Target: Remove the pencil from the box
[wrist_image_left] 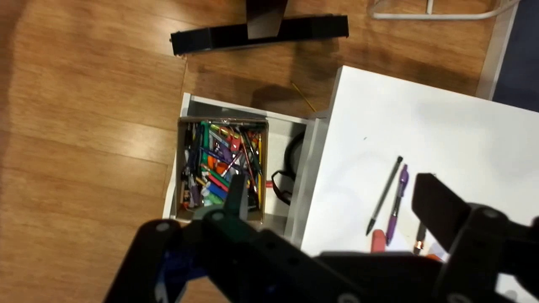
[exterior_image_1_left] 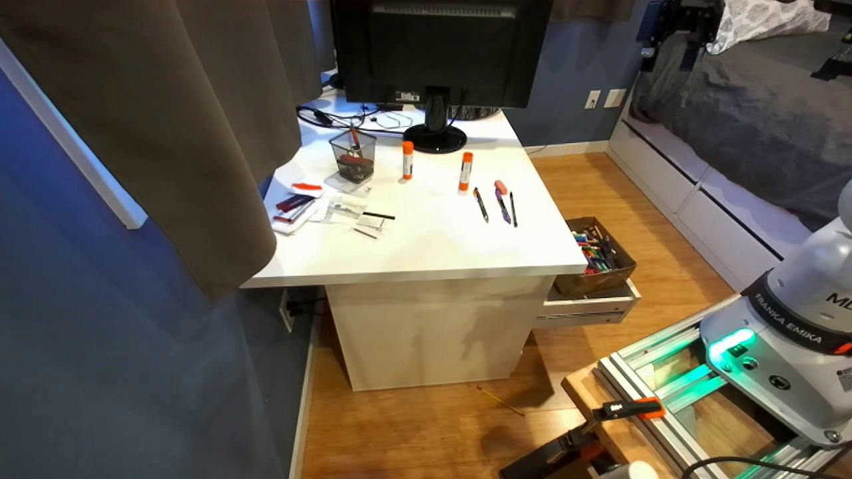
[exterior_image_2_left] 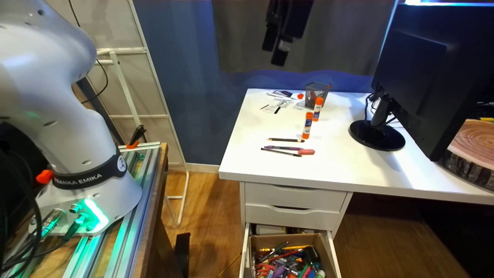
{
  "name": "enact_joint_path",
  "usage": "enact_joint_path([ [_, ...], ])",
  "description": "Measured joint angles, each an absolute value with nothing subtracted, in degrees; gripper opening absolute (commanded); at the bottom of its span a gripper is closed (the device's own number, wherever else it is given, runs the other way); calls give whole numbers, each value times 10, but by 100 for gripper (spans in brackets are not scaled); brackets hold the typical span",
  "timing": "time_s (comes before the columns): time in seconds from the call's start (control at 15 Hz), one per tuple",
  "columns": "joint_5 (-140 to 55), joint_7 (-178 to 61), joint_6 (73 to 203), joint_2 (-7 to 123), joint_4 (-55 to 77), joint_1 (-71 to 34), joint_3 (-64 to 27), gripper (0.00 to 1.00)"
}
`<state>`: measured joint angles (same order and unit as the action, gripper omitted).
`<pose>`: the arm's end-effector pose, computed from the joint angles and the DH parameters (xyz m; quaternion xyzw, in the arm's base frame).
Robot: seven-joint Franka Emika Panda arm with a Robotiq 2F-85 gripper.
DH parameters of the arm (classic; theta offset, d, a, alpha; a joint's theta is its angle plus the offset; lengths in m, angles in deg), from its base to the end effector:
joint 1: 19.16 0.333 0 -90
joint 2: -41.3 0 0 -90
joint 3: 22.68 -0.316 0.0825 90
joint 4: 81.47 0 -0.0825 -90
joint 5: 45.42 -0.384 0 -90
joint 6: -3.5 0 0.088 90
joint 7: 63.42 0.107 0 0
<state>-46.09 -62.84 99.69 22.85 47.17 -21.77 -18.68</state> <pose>0.4238 -0.0497 0.4783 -0.9905 0.0604 0.1212 0.0228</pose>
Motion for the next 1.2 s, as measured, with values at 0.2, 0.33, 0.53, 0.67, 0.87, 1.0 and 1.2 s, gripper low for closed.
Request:
enact_joint_path([
  [0.2, -452, -627, 997, 339, 435, -222, -185, 100],
  [0.33, -447, -626, 998, 409, 408, -222, -186, 100],
  [0.53, -432, -628, 1005, 500, 364, -223, -184, 100],
  [0.67, -423, -628, 1009, 555, 337, -229, -180, 100],
  [0.87, -423, -628, 1012, 581, 330, -232, -179, 100],
  [1.0, -423, -628, 1012, 571, 330, -230, -180, 100],
  [1.2, -423, -628, 1012, 565, 330, -230, -181, 100],
])
